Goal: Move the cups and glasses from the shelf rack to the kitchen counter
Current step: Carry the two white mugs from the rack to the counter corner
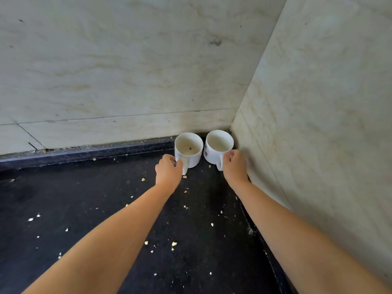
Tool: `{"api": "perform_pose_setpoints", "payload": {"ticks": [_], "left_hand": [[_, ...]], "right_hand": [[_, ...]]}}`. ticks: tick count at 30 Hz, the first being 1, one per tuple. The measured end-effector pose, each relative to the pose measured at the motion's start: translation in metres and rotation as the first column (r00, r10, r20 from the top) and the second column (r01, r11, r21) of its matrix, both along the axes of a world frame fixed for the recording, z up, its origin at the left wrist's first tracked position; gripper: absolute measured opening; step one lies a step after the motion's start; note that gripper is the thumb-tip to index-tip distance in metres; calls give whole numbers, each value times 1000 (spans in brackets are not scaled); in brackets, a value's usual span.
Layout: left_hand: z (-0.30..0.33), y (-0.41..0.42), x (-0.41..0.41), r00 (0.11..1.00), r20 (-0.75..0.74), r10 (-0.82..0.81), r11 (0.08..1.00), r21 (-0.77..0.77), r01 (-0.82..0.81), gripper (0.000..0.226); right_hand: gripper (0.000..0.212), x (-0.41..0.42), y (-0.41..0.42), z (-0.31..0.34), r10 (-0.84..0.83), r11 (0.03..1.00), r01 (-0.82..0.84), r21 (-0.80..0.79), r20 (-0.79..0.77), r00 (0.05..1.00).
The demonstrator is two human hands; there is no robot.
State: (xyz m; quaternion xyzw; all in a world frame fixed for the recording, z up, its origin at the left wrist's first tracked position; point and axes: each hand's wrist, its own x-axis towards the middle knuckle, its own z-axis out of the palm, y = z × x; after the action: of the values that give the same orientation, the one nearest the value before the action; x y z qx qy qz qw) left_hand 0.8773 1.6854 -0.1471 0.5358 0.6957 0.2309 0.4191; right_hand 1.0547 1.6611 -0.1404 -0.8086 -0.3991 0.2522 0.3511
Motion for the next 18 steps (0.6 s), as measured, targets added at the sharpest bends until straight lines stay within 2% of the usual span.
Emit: {"api": "perform_pose_setpoints", "payload": {"ticks": [2, 4, 6, 9, 12, 15, 18], "left_hand": [[18, -3, -11, 997, -53, -63, 996, 57, 66, 32], [37, -10, -22, 982, -130, -138, 980, 126, 155, 33], [55, -22, -39, 939, -279, -203, 943, 201, 263, 36], [75, -41, -67, 809, -537, -240, 870, 250, 424, 40], [91, -65, -99, 729, -655, -198, 855, 248, 455, 42], [101, -92, -131, 707, -692, -144, 875, 244, 418, 43], [111, -135, -174, 704, -710, -9, 920, 271, 284, 42]], "right_hand": [[24, -6, -5, 23, 56, 998, -57, 7, 109, 992], [29, -18, -12, 48, 144, 989, -144, -21, 285, 948], [32, -35, -21, 69, 261, 962, -265, -64, 494, 829], [30, -66, -33, 85, 409, 878, -460, -131, 706, 579], [31, -102, -46, 94, 520, 782, -575, -238, 758, 393], [39, -139, -57, 102, 581, 691, -679, -248, 749, 317], [46, -186, -76, 112, 671, 556, -783, -280, 707, 223]]}}
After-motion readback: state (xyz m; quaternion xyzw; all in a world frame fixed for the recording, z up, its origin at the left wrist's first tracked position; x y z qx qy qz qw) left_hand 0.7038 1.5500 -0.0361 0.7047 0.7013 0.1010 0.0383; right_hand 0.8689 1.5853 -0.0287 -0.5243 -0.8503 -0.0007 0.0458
